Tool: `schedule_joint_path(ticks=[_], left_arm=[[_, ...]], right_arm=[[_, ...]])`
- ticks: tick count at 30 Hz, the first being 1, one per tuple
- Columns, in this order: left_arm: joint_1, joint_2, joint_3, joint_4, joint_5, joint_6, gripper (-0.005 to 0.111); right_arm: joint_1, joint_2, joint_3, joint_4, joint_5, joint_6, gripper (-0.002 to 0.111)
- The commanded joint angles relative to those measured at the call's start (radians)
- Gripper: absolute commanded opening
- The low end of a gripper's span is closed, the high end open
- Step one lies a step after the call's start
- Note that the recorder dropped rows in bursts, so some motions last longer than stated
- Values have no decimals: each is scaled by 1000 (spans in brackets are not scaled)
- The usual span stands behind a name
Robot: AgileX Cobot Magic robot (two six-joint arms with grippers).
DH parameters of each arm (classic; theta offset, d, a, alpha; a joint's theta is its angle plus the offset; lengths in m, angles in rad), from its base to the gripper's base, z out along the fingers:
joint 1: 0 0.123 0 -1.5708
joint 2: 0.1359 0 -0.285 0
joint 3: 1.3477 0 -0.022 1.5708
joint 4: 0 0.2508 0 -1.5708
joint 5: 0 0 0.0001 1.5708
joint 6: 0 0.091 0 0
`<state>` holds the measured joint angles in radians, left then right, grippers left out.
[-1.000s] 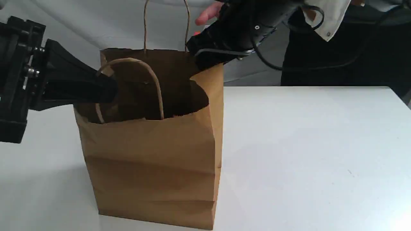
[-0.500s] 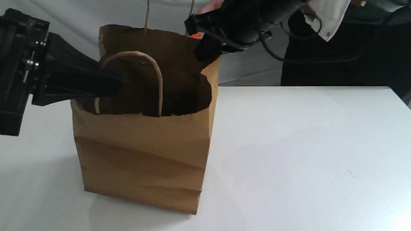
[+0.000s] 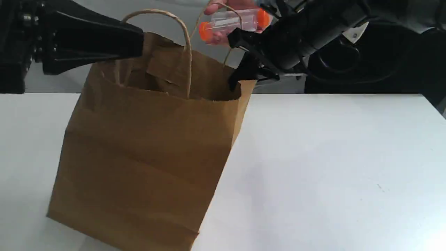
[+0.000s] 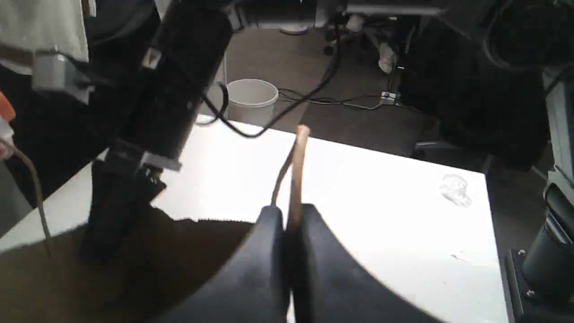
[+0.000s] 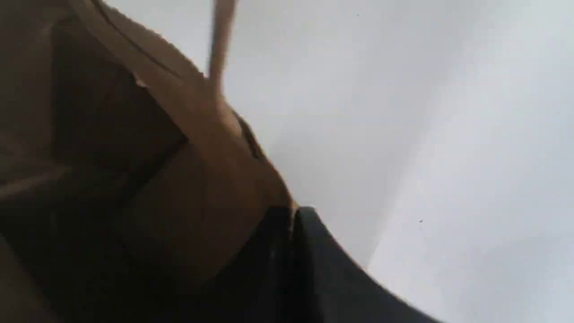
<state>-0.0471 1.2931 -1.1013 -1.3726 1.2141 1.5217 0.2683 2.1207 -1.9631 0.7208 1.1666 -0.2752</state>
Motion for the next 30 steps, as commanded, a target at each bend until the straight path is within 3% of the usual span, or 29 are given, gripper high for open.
schedule_joint_path(ticks=[1, 9, 12, 30], left_arm=[[-3, 0, -65, -56, 7, -17, 0], [-3, 0, -204, 11, 7, -96, 0], [-3, 10, -206, 75, 7, -118, 0], [-3, 59, -204, 75, 7, -127, 0]], right_arm=[[-3, 39, -5, 50, 44, -2, 0], [-8, 94, -5, 163, 54, -53, 0], [-24, 92, -5, 183, 54, -57, 0], [-50, 72, -5, 249, 54, -110, 0]])
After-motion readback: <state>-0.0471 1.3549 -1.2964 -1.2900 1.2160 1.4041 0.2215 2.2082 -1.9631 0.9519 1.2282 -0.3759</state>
